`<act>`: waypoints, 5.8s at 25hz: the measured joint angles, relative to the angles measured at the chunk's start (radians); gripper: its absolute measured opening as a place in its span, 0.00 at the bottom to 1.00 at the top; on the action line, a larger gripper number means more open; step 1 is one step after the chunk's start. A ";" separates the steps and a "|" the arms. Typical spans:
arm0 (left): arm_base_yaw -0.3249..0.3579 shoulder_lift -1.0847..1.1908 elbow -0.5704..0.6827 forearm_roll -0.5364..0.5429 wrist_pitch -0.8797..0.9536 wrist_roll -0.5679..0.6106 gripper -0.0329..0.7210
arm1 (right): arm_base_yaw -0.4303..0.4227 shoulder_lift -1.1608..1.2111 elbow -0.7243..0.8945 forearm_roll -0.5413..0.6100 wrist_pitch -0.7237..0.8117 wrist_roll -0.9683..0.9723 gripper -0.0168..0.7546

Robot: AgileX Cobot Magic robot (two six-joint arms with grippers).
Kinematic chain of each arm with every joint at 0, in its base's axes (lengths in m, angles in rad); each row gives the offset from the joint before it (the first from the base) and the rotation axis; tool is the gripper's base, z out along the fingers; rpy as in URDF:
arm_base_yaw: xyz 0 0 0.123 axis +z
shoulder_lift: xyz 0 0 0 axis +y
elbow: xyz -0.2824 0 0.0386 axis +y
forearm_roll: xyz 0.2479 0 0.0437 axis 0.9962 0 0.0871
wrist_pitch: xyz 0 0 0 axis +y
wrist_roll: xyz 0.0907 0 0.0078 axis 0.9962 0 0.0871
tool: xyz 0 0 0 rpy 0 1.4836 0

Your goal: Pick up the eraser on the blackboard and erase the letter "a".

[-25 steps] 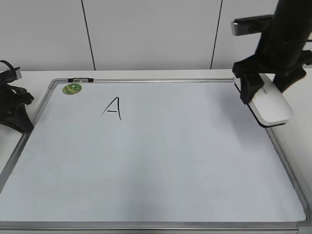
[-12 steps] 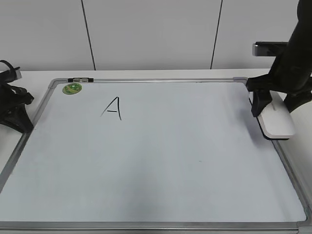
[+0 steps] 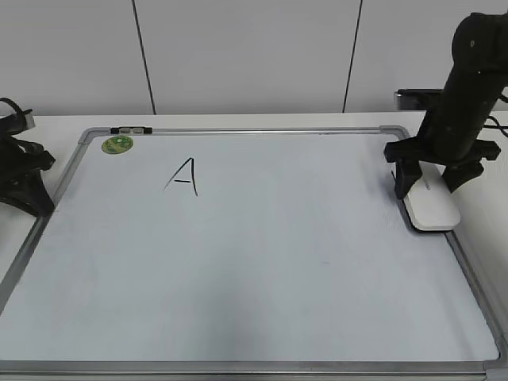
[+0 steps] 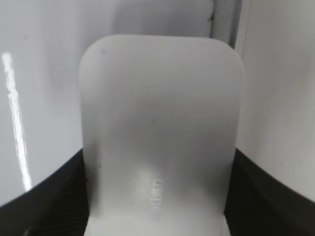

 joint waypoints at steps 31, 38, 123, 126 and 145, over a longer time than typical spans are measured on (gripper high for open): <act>0.000 0.014 -0.271 0.034 0.132 -0.068 0.73 | 0.000 -0.016 -0.384 -0.002 0.171 -0.030 0.79; -0.028 -0.102 -0.297 0.122 0.151 -0.131 0.75 | 0.000 -0.172 -0.347 0.004 0.179 -0.055 0.79; -0.185 -1.873 1.101 0.286 0.029 -0.213 0.75 | 0.000 -1.862 1.154 -0.075 0.079 -0.058 0.78; -0.185 -1.896 1.101 0.287 0.029 -0.213 0.75 | -0.003 -1.869 1.154 -0.075 0.078 -0.058 0.78; -0.185 -2.237 1.101 0.287 0.035 -0.213 0.75 | -0.054 -2.159 1.155 -0.077 0.078 -0.058 0.78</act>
